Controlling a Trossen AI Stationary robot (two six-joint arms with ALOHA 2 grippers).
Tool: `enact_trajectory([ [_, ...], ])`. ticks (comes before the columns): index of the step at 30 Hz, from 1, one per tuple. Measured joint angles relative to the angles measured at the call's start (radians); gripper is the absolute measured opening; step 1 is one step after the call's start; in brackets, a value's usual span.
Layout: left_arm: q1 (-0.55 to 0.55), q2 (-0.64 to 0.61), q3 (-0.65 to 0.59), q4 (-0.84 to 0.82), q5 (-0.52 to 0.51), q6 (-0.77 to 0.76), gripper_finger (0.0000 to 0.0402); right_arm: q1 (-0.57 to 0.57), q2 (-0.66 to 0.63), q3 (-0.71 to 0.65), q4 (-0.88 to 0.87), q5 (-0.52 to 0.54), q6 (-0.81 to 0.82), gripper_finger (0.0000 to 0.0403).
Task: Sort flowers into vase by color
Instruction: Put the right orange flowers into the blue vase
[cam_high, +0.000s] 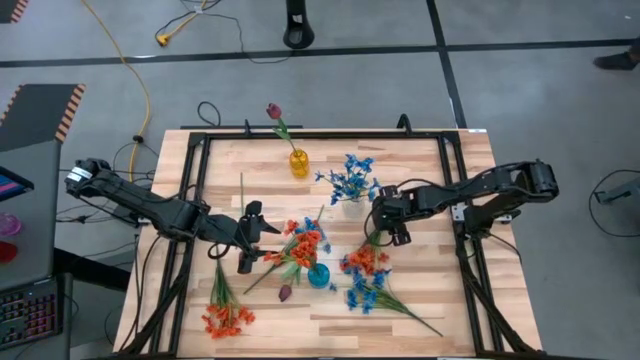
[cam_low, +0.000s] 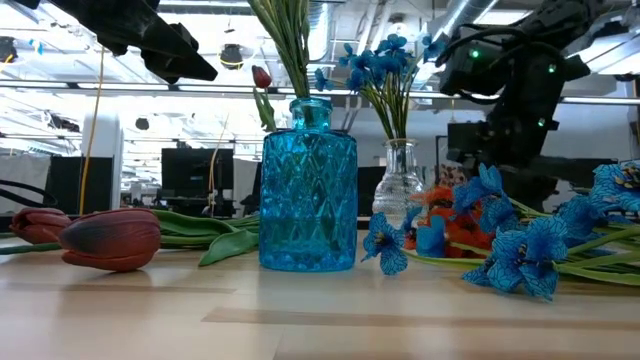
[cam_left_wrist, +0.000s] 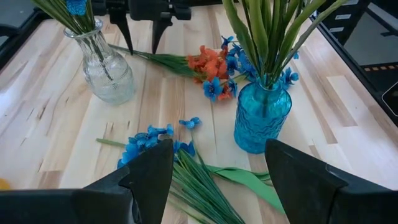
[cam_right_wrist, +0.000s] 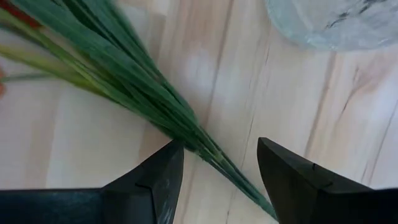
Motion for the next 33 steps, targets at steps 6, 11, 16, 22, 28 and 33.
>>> enact_trajectory([
  [6,0.000,0.000,0.000,0.000,0.000,0.000,0.0242,-0.007,0.000,-0.033,0.024,-0.011,-0.011,0.0217],
  [11,0.000,0.000,0.000,0.000,0.000,0.000,0.0242,-0.019,-0.002,-0.051,0.031,-0.043,0.028,0.0184],
  [16,0.000,0.000,0.000,0.000,0.000,0.000,0.0242,-0.017,-0.002,-0.051,0.026,-0.058,0.039,0.0137],
  [22,0.000,0.000,0.000,0.001,0.000,0.000,0.0242,-0.016,-0.002,-0.052,0.023,-0.059,0.056,0.0072],
  [28,0.000,0.000,0.000,0.001,0.000,0.000,0.0242,-0.001,-0.004,-0.046,0.013,-0.056,0.076,0.0024],
  [33,0.000,0.000,0.000,0.002,0.000,0.000,0.0242,0.032,-0.002,0.001,-0.059,-0.056,0.087,0.0030],
])
